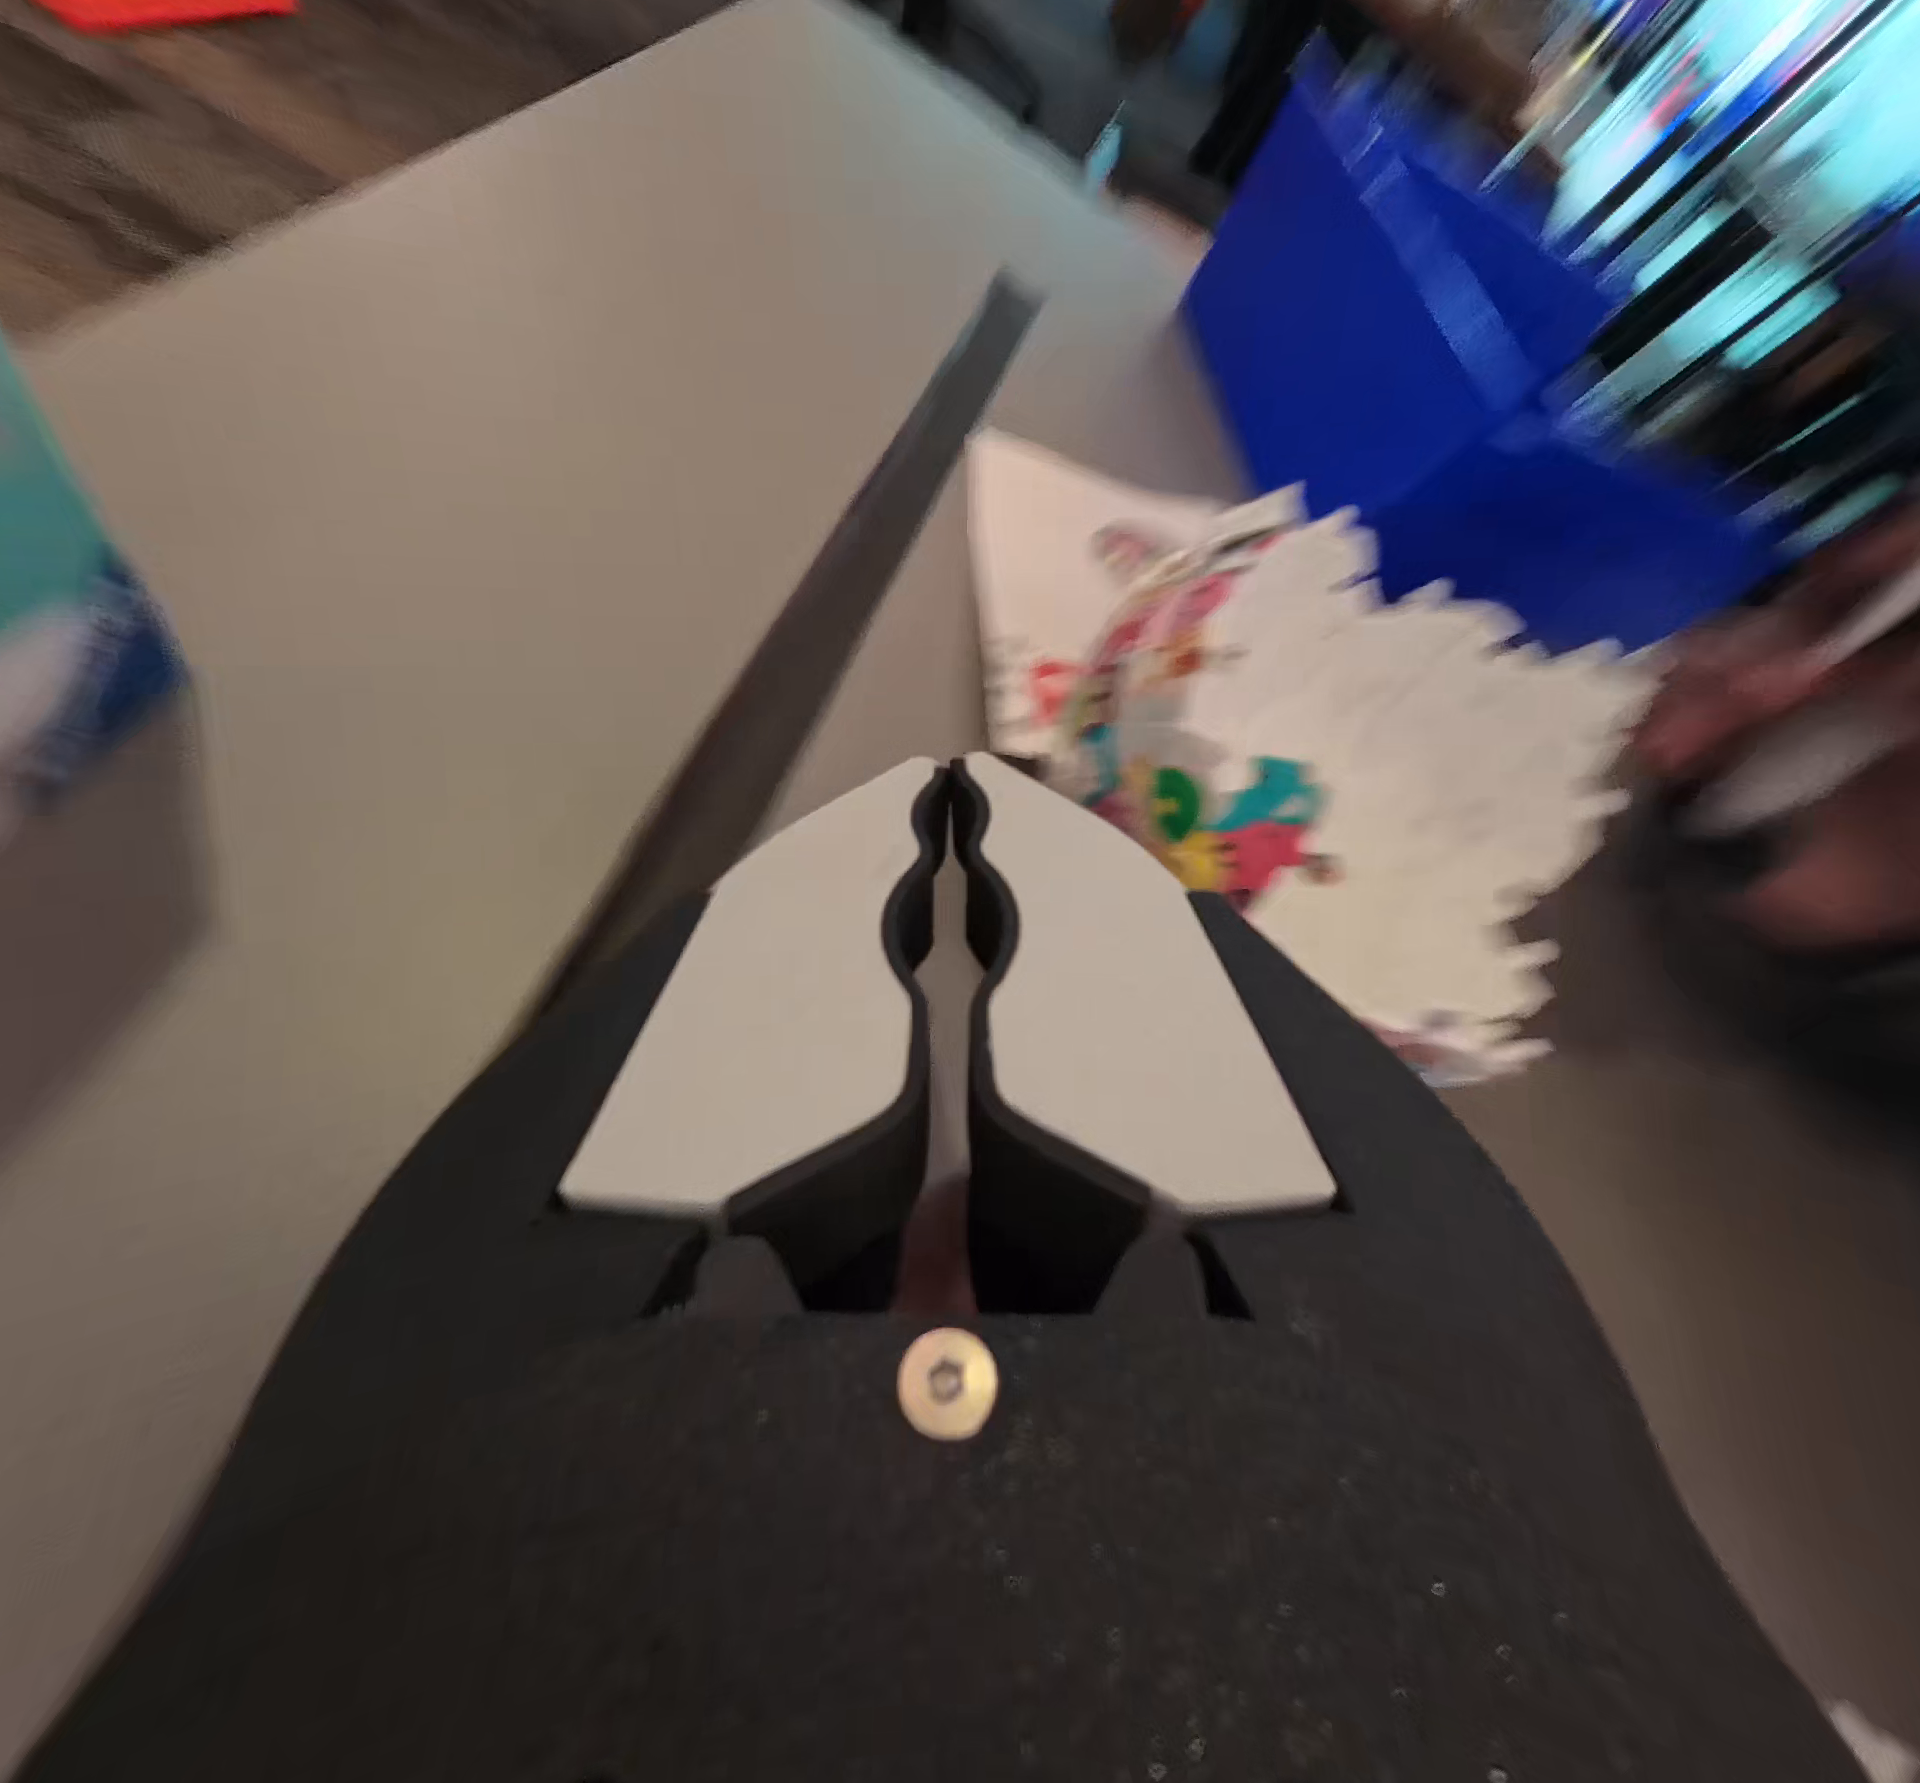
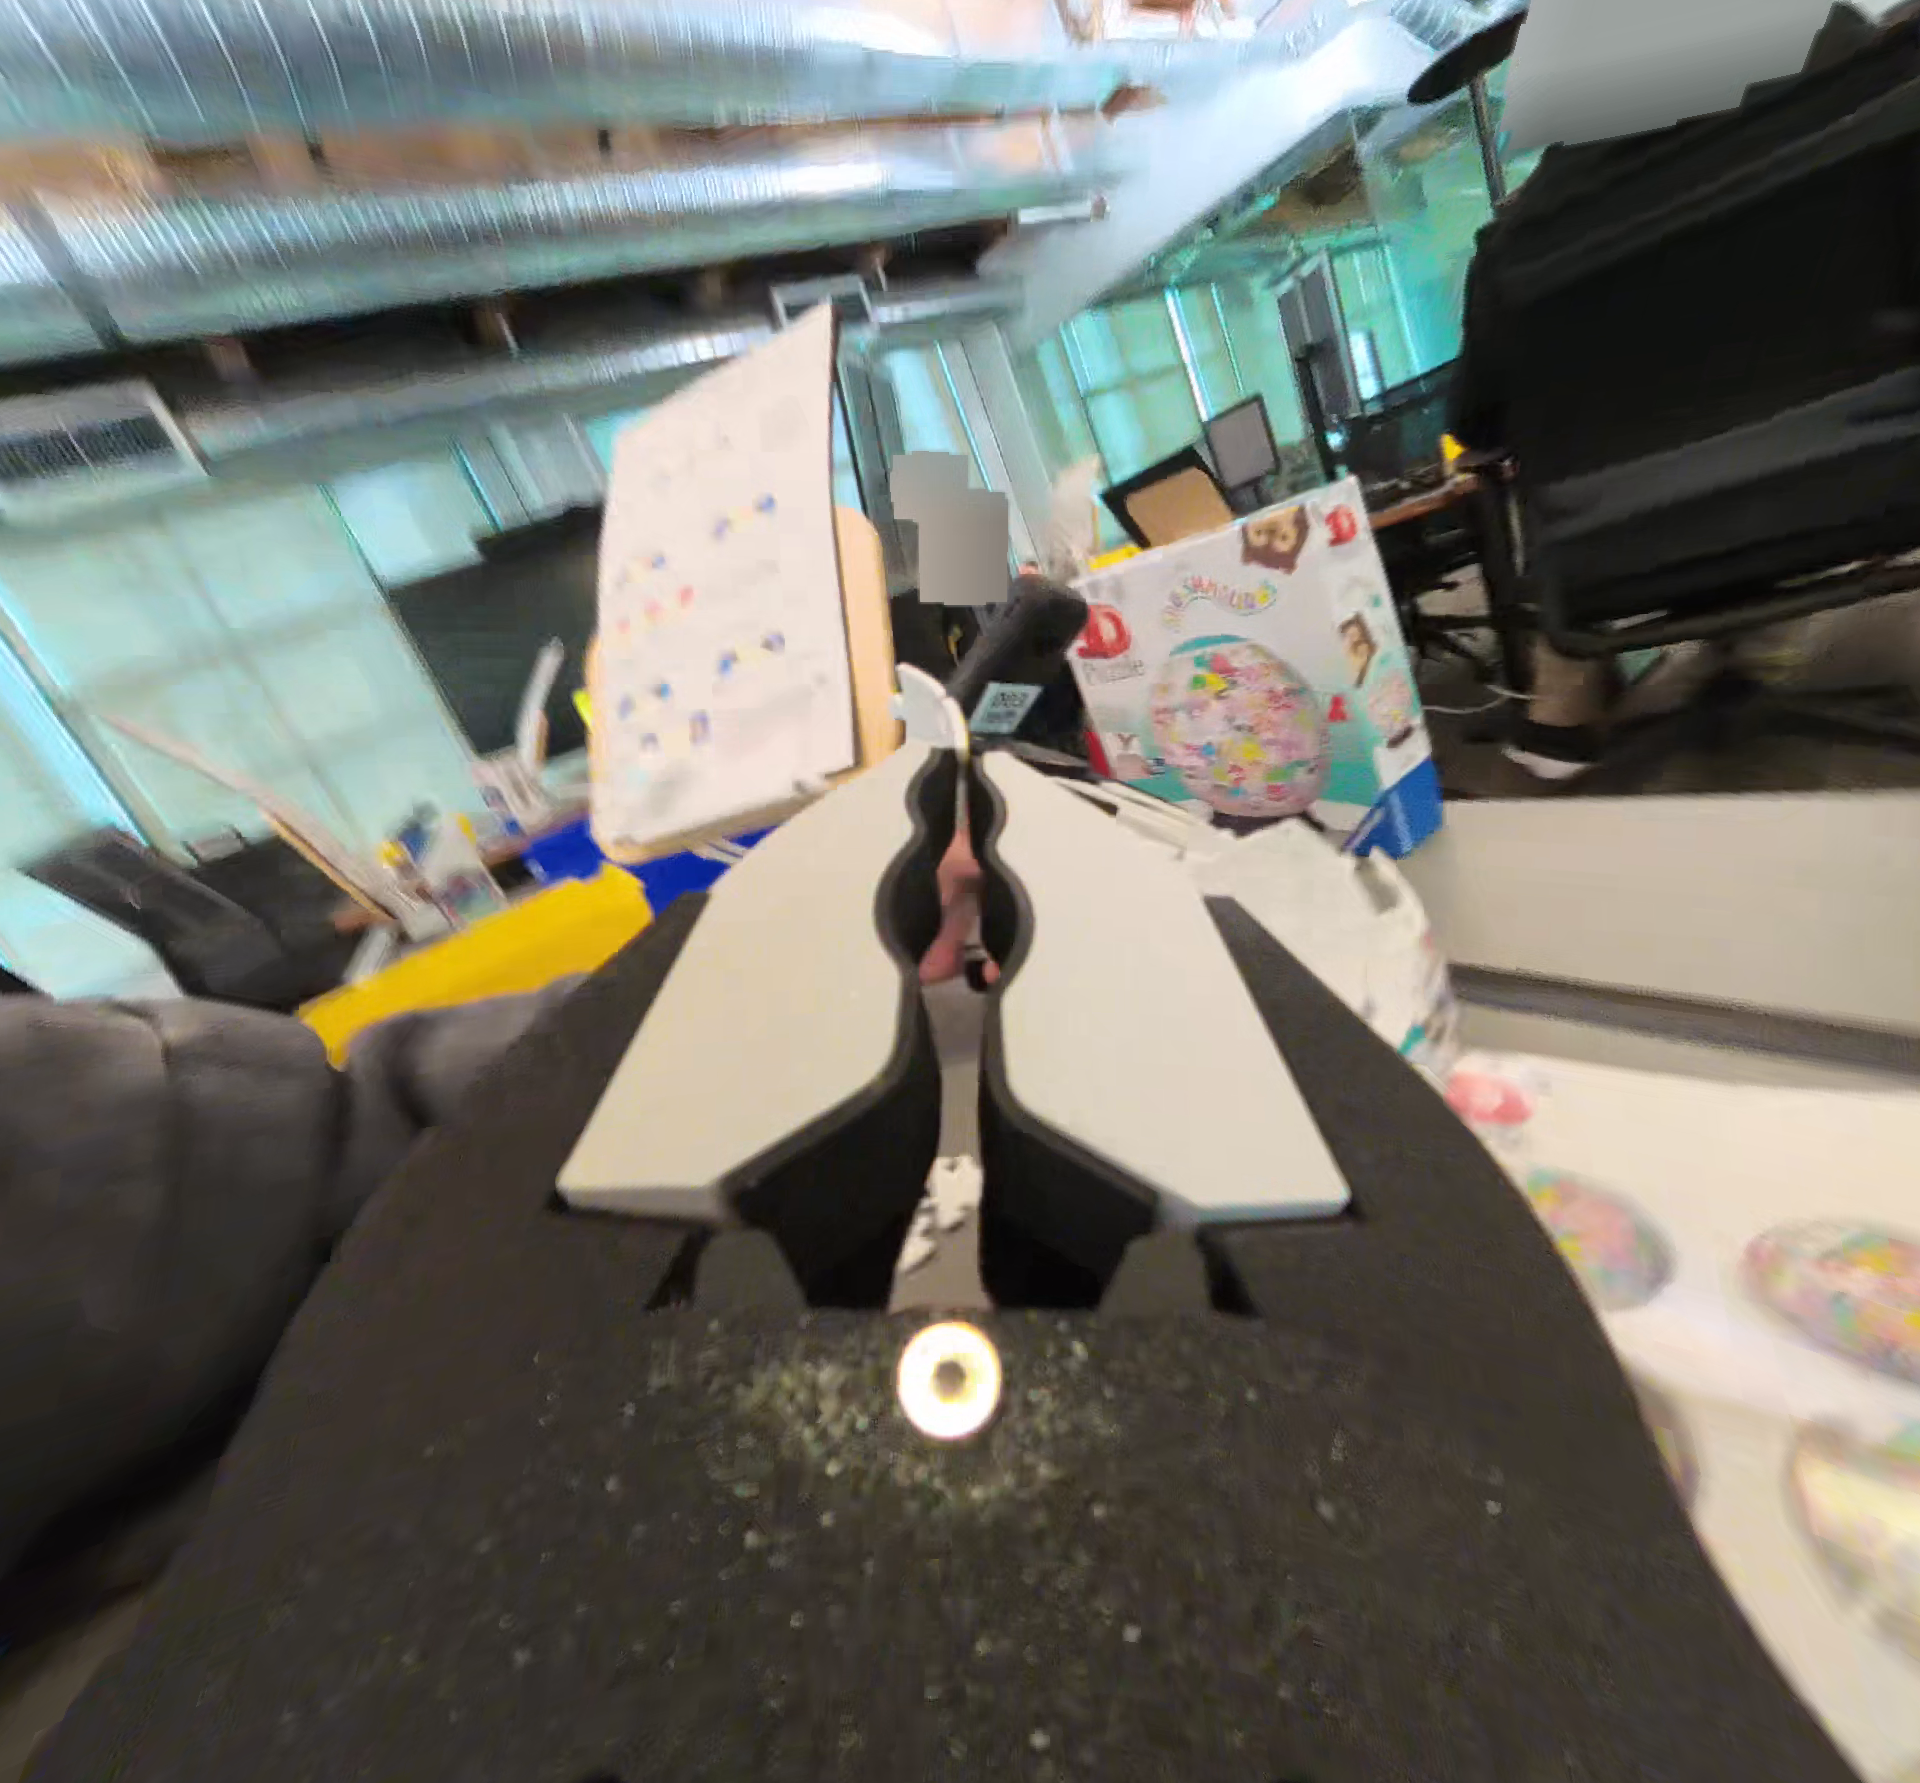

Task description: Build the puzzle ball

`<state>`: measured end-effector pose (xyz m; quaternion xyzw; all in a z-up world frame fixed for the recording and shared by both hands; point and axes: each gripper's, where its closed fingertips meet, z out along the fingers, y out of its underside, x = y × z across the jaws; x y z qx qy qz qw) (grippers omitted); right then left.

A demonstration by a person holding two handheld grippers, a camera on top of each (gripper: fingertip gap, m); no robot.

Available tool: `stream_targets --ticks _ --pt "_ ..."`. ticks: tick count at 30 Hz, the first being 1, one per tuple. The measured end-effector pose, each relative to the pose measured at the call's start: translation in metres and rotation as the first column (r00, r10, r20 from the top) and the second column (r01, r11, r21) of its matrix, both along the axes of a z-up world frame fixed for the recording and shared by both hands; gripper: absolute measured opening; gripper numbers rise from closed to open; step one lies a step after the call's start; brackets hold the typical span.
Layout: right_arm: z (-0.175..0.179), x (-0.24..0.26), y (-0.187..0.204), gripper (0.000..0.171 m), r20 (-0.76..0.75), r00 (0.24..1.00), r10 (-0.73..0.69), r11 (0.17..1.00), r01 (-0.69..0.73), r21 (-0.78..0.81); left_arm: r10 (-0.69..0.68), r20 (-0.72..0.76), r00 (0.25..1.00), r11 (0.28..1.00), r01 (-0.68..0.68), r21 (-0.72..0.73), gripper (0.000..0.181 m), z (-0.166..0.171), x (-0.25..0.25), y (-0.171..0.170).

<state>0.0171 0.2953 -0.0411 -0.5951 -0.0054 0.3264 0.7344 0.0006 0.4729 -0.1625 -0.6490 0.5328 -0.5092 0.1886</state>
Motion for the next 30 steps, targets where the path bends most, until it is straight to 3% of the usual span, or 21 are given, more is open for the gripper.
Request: stream_targets --ticks 1,3,7,9,13,16,19,22,25,27,28,30 --pt "-0.01 0.001 -0.005 0.001 -0.049 0.999 -0.016 1.0 0.015 -0.018 0.0 0.002 1.0 0.998 0.0 -0.063 0.0 0.0 -0.003 -0.005" --pt "-0.038 -0.004 -0.014 0.001 0.007 0.997 -0.073 0.989 0.073 -0.13 0.03 -0.042 0.999 0.997 -0.033 -0.068 0.0 -0.003 -0.019 -0.007" --pt "-0.076 0.003 -0.034 0.001 0.29 0.93 -0.225 0.887 0.319 -0.334 0.184 -0.017 0.983 0.967 -0.177 0.182 0.0 0.001 -0.057 0.001" --pt "-0.081 0.02 -0.033 0.001 0.36 0.877 -0.317 0.821 0.444 -0.36 0.188 -0.05 0.981 0.962 -0.173 0.213 0.0 -0.009 -0.064 -0.001" --pt "-0.056 0.051 -0.013 0.001 0.315 0.859 -0.404 0.799 0.499 -0.335 0.164 -0.142 0.976 0.984 -0.152 0.088 0.0 -0.031 -0.048 -0.001" --pt "-0.072 0.08 0.007 0.002 0.33 0.836 -0.439 0.716 0.547 -0.434 0.185 -0.167 0.968 0.982 -0.175 0.073 0.0 -0.041 -0.038 0.003" --pt "-0.109 0.084 0.017 0.002 0.334 0.861 -0.383 0.622 0.508 -0.596 0.184 -0.196 0.963 0.982 -0.171 0.08 0.0 -0.047 -0.041 0.0" --pt "-0.106 0.083 0.02 0.002 0.346 0.856 -0.385 0.646 0.517 -0.561 0.19 -0.133 0.973 0.978 -0.177 0.106 0.0 -0.038 -0.052 -0.007" --pt "-0.067 0.046 0.004 0.002 0.305 0.917 -0.258 0.799 0.38 -0.466 0.218 -0.049 0.975 0.963 -0.206 0.173 0.0 -0.017 -0.084 -0.015" --pt "-0.062 -0.012 -0.017 0.001 0.219 0.976 -0.002 0.847 0.118 -0.519 0.223 -0.013 0.975 0.957 -0.217 0.191 0.0 -0.007 -0.113 -0.024" --pt "-0.076 -0.042 -0.031 0.001 0.163 0.977 0.14 0.792 -0.012 -0.611 0.216 -0.003 0.976 0.959 -0.211 0.188 0.0 -0.004 -0.127 -0.031" --pt "-0.113 -0.084 -0.066 0.002 0.066 0.937 0.344 0.586 -0.16 -0.794 0.177 -0.001 0.984 0.967 -0.173 0.186 0.0 -0.004 -0.152 -0.049"
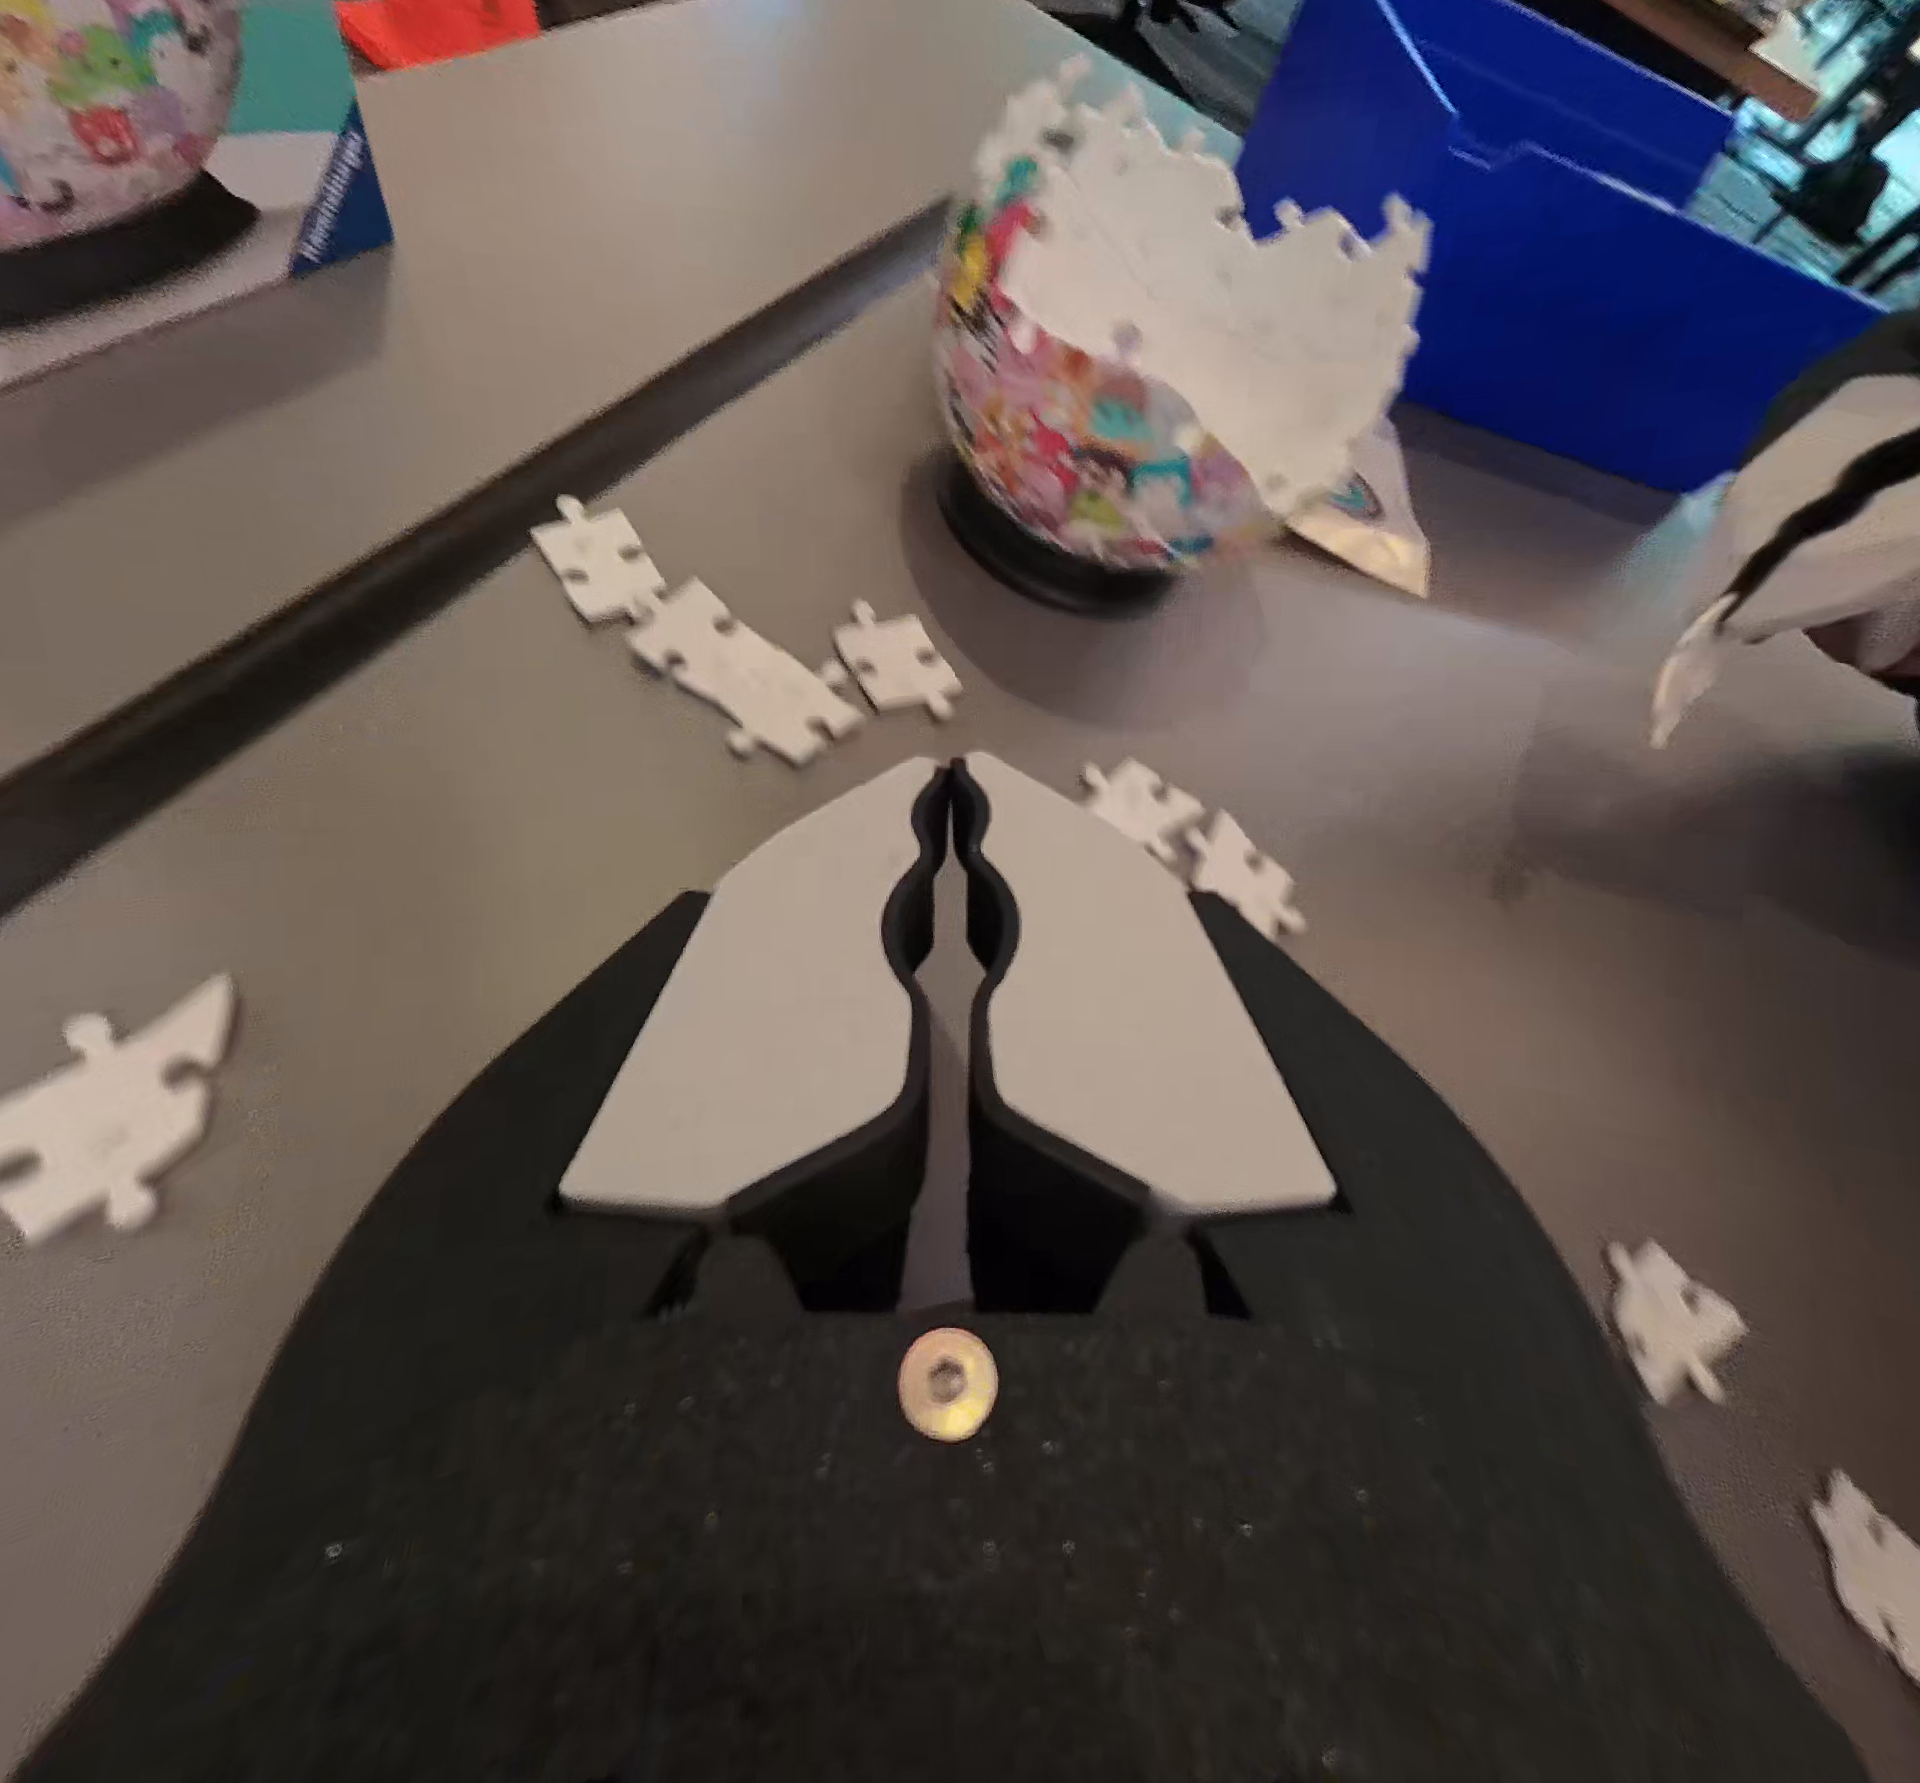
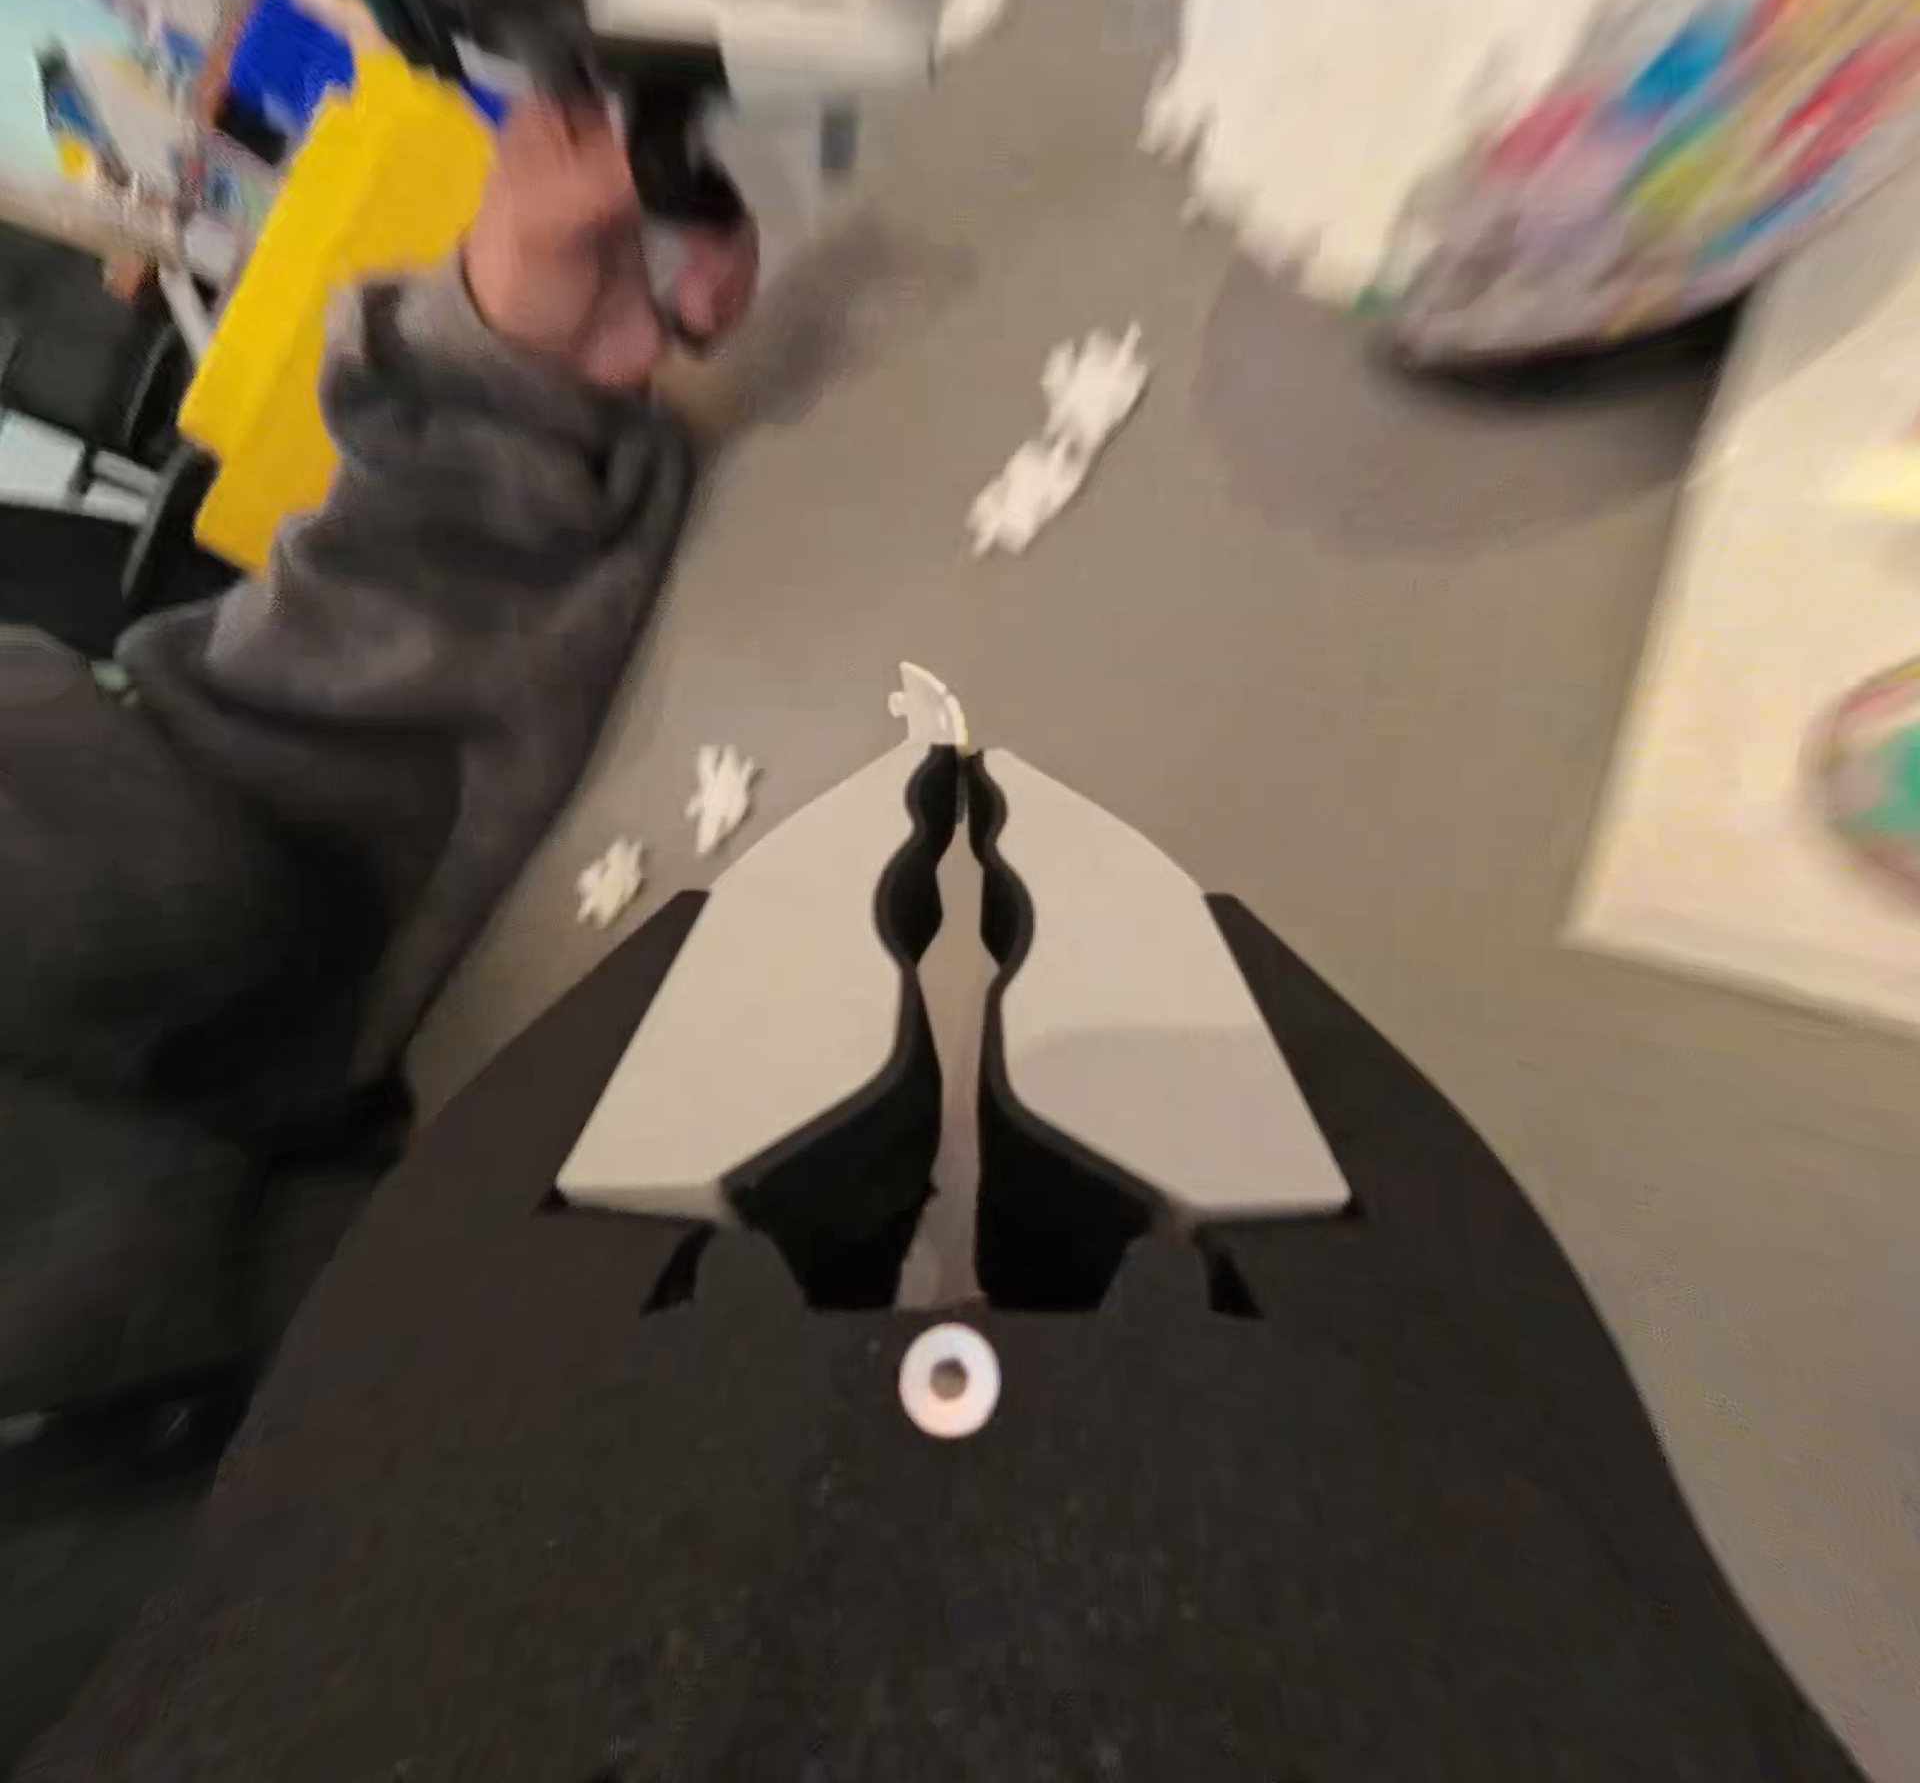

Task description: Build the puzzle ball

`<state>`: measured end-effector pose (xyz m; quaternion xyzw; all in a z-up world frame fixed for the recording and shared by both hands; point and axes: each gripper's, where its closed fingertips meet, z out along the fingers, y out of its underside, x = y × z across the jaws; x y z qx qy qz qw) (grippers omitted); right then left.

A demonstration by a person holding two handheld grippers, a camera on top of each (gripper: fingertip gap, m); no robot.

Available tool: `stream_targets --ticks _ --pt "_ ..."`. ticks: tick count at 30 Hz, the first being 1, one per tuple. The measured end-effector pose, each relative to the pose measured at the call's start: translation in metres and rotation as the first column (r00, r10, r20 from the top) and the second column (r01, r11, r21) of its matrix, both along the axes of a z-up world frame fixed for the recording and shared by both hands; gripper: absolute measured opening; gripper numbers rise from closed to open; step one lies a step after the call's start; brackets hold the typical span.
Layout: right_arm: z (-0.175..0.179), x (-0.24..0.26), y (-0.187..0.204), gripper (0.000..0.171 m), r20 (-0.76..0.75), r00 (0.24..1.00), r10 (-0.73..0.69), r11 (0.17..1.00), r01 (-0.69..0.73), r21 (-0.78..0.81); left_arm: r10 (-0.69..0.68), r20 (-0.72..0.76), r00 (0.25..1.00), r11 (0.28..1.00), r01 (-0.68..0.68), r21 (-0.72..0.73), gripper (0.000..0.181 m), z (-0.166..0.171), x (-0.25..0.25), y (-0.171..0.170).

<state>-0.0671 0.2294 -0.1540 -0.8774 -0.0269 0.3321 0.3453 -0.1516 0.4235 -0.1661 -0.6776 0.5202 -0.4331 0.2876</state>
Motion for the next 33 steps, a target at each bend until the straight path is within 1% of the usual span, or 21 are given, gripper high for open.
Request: stream_targets --ticks 2,4,6,8,10,11,15,17,18,20,21,22,23,24,25,26,27,28,29,30,33 --pt "-0.019 -0.028 -0.03 0.002 -0.048 0.994 0.101 0.986 -0.106 -0.126 -0.032 -0.002 0.999 0.999 0.032 0.014 0.0 -0.003 -0.019 -0.019" --pt "-0.035 -0.038 -0.055 0.002 0.008 0.986 0.168 0.965 -0.163 -0.205 -0.071 0.016 0.997 0.997 0.071 0.043 0.0 -0.002 -0.027 -0.037" --pt "-0.046 -0.04 -0.072 0.002 0.097 0.968 0.23 0.946 -0.199 -0.257 -0.129 -0.026 0.991 0.99 0.13 0.057 0.0 -0.006 -0.027 -0.053" --pt "-0.054 -0.046 -0.086 0.002 0.145 0.937 0.317 0.911 -0.258 -0.322 -0.157 -0.056 0.986 0.985 0.161 0.065 0.002 -0.01 -0.022 -0.064" --pt "-0.062 -0.049 -0.093 0.003 0.2 0.903 0.38 0.883 -0.289 -0.37 -0.178 -0.063 0.982 0.982 0.181 0.052 0.006 -0.012 -0.016 -0.072" --pt "-0.064 -0.052 -0.094 0.003 0.202 0.894 0.4 0.874 -0.305 -0.379 -0.182 -0.064 0.981 0.982 0.185 0.042 0.006 -0.012 -0.014 -0.075" --pt "-0.071 -0.049 -0.089 0.005 0.295 0.858 0.421 0.876 -0.3 -0.377 -0.177 -0.066 0.982 0.982 0.181 0.055 0.011 -0.008 -0.008 -0.08" --pt "-0.074 -0.046 -0.086 0.011 0.322 0.848 0.422 0.881 -0.299 -0.367 -0.158 -0.069 0.985 0.985 0.162 0.065 0.016 -0.007 -0.007 -0.078" --pt "-0.072 -0.042 -0.084 0.015 0.341 0.845 0.413 0.89 -0.294 -0.348 -0.143 -0.069 0.987 0.987 0.147 0.059 0.018 -0.008 -0.006 -0.076" --pt "-0.06 -0.025 -0.066 0.037 0.436 0.828 0.353 0.933 -0.275 -0.233 -0.114 -0.069 0.991 0.993 0.117 0.035 0.02 -0.011 -0.001 -0.068" --pt "-0.048 -0.009 -0.048 0.048 0.526 0.806 0.271 0.962 -0.239 -0.13 -0.102 -0.064 0.993 0.994 0.104 0.028 0.02 -0.012 0.005 -0.063" --pt "-0.034 0.012 -0.025 0.052 0.615 0.775 0.149 0.982 -0.189 -0.001 -0.086 -0.059 0.995 0.996 0.087 0.029 0.02 -0.013 0.012 -0.056" --pt "-0.019 0.032 -0.001 0.052 0.668 0.744 0.012 0.978 -0.147 0.146 -0.073 -0.058 0.996 0.997 0.075 0.031 0.022 -0.015 0.021 -0.047" --pt "-0.007 0.048 0.021 0.059 0.681 0.725 -0.101 0.953 -0.126 0.275 -0.078 -0.06 0.995 0.996 0.08 0.03 0.03 -0.016 0.032 -0.04" --pt "-0.002 0.054 0.038 0.074 0.669 0.73 -0.139 0.928 -0.139 0.346 -0.102 -0.068 0.992 0.994 0.104 0.029 0.036 -0.018 0.042 -0.036" --pt "-0.005 0.054 0.05 0.075 0.648 0.754 -0.105 0.93 -0.156 0.332 -0.151 -0.086 0.985 0.987 0.155 0.033 0.041 -0.022 0.05 -0.035" --pt "-0.01 0.058 0.062 0.073 0.617 0.781 -0.095 0.945 -0.125 0.303 -0.207 -0.11 0.972 0.977 0.212 0.036 0.043 -0.025 0.056 -0.034" --pt "-0.017 0.058 0.072 0.075 0.585 0.808 -0.07 0.959 -0.106 0.261 -0.25 -0.128 0.96 0.966 0.256 0.033 0.051 -0.028 0.062 -0.034" --pt "-0.021 0.054 0.078 0.073 0.544 0.838 -0.036 0.969 -0.104 0.224 -0.278 -0.135 0.951 0.958 0.284 0.028 0.064 -0.027 0.068 -0.032" --pt "-0.024 0.05 0.083 0.068 0.503 0.864 -0.006 0.975 -0.107 0.195 -0.301 -0.135 0.944 0.952 0.307 0.024 0.07 -0.026 0.074 -0.031" --pt "-0.037 0.041 0.081 0.069 0.41 0.909 0.073 0.985 -0.129 0.111 -0.354 -0.141 0.924 0.932 0.361 0.028 0.08 -0.025 0.085 -0.027"
